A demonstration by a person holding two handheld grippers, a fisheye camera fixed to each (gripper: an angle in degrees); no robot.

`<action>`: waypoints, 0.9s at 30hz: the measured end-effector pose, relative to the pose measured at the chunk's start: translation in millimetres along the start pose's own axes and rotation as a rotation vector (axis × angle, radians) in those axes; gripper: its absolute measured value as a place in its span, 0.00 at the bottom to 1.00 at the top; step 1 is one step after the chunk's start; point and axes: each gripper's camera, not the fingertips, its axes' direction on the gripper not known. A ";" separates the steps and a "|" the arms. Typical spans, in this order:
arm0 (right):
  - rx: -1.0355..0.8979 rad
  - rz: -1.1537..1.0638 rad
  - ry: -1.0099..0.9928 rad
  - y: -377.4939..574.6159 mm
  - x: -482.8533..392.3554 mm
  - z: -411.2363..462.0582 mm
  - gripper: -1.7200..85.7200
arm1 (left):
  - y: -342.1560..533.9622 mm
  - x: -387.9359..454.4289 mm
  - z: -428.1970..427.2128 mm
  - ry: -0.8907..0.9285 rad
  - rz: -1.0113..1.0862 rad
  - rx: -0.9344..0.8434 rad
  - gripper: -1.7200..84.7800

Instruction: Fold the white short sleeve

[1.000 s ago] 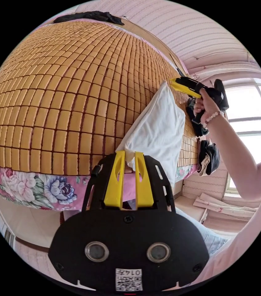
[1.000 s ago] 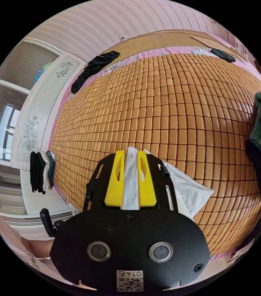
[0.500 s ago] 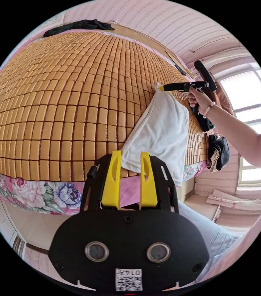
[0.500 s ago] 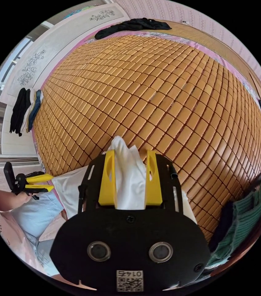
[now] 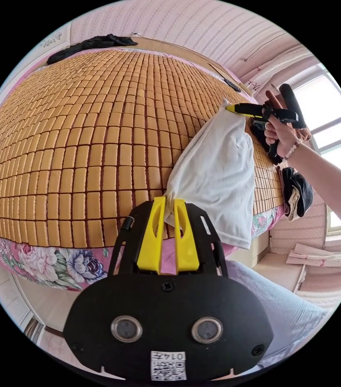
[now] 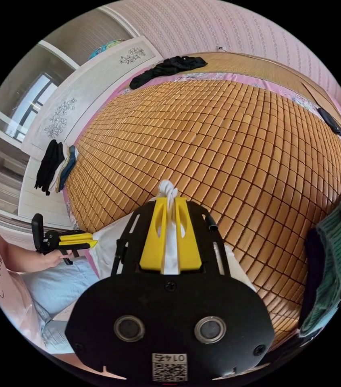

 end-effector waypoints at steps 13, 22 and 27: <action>0.294 0.102 -0.090 100.9 -47.8 -163.8 0.04 | 31.2 48.1 -176.4 0.053 0.265 0.205 0.01; 0.401 -0.016 -0.179 74.9 -173.3 -287.6 0.04 | 86.2 75.4 -413.9 -0.197 0.235 0.506 0.01; 0.358 -0.259 -0.316 12.1 -270.4 -287.1 0.04 | 164.2 35.8 -519.3 -0.342 -0.010 0.669 0.01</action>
